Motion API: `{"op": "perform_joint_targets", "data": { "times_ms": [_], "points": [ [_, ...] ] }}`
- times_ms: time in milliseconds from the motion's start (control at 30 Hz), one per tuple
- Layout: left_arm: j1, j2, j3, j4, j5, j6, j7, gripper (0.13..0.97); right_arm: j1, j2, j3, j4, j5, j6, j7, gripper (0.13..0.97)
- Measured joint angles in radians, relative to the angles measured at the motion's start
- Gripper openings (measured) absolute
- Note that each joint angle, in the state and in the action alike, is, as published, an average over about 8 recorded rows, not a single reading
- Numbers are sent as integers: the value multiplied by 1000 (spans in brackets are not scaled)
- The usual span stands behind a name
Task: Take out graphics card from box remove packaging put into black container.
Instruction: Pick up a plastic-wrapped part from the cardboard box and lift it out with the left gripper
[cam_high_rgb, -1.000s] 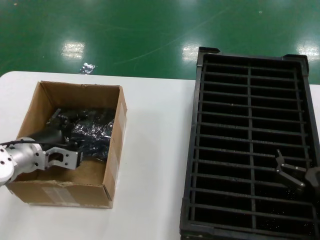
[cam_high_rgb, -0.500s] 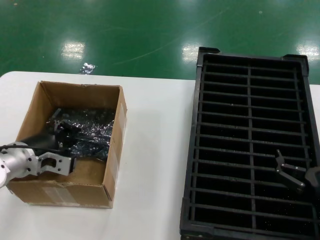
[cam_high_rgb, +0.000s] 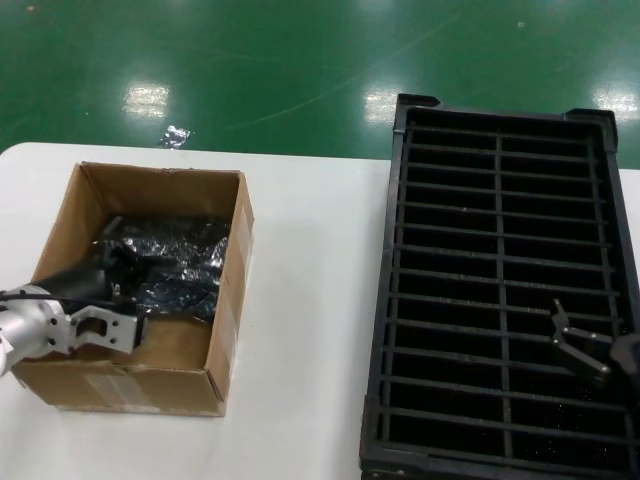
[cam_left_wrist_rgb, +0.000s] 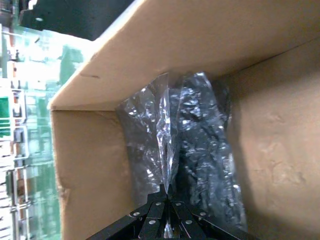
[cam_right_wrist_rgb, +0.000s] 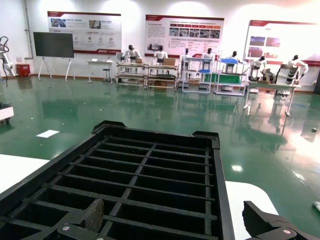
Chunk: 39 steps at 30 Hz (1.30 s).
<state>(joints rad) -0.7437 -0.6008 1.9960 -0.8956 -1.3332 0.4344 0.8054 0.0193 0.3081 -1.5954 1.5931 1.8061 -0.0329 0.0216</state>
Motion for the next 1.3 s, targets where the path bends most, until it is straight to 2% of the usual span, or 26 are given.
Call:
{"op": "perform_joint_targets", "data": {
  "times_ms": [100,200,333,467,633,800,900,967,1100,1200,1300],
  "points": [
    [13,-9,-11,-30,-6,-12,0,145,0,0,0,0,0,0,0,966],
    [36,-30,-25,-88,1,-25,-19,139,0,0,0,0,0,0,0,966],
    [81,-73,-55,-204,37,-38,-79,139,0,0,0,0,0,0,0,966],
    [136,-121,-105,-334,94,-47,-156,139,0,0,0,0,0,0,0,966],
    [214,-169,-196,-495,174,-53,-246,139,0,0,0,0,0,0,0,966],
    [321,-201,-313,-673,247,-52,-322,139,0,0,0,0,0,0,0,966],
    [392,-212,-374,-778,273,-48,-356,139,0,0,0,0,0,0,0,966],
    [437,-219,-402,-838,278,-46,-371,139,0,0,0,0,0,0,0,966],
    [515,-235,-415,-930,261,-48,-378,139,0,0,0,0,0,0,0,966],
    [556,-246,-396,-976,238,-55,-366,139,0,0,0,0,0,0,0,966],
    [577,-249,-364,-1004,217,-66,-344,139,0,0,0,0,0,0,0,966]
  ]
}}
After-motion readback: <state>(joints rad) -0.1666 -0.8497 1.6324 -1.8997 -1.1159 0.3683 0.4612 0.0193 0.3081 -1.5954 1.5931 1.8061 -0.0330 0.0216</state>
